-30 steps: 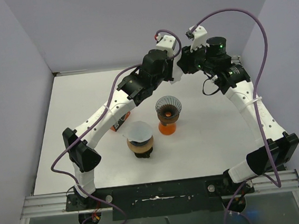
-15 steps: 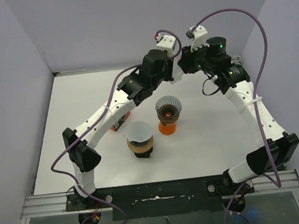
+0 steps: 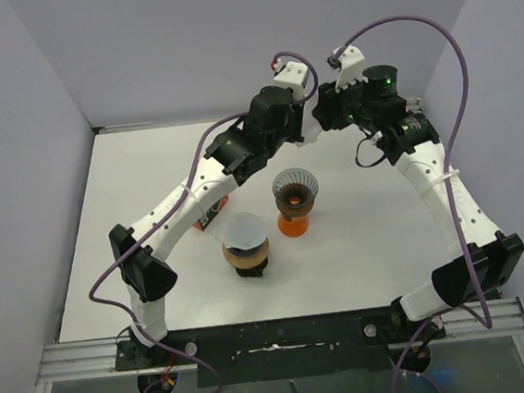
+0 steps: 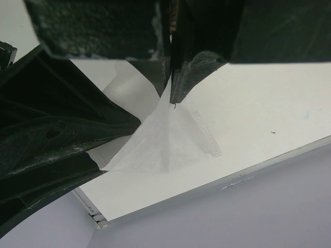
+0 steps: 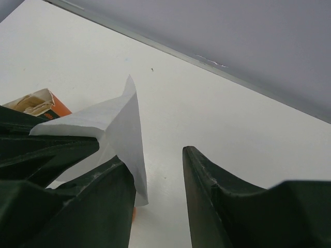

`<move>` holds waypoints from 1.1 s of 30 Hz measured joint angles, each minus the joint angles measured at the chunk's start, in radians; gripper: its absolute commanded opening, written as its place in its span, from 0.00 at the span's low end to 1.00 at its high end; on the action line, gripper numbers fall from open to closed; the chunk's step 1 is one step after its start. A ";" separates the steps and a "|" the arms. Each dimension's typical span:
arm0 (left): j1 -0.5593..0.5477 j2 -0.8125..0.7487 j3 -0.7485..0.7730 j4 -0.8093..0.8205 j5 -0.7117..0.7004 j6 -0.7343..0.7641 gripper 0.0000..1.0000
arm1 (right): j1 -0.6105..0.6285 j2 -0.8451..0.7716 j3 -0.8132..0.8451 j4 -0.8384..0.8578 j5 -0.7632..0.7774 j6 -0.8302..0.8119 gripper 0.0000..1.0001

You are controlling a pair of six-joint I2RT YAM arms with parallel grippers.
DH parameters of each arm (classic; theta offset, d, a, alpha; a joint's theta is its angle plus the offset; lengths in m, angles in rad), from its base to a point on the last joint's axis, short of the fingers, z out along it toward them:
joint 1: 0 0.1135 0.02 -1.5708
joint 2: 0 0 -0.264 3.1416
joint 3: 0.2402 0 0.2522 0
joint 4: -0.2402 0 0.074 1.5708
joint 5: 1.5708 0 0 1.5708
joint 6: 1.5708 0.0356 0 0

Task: Place the coffee filter in the dripper
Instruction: Place the coffee filter in the coffee dripper.

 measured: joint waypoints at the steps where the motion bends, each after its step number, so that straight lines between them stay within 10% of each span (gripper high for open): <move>1: 0.000 0.000 0.000 0.000 0.000 0.000 0.00 | 0.000 0.000 0.000 -0.002 0.000 0.000 0.40; 33: -0.005 0.000 0.009 -0.005 -0.026 0.053 0.00 | -0.038 -0.003 -0.011 -0.003 -0.096 0.008 0.39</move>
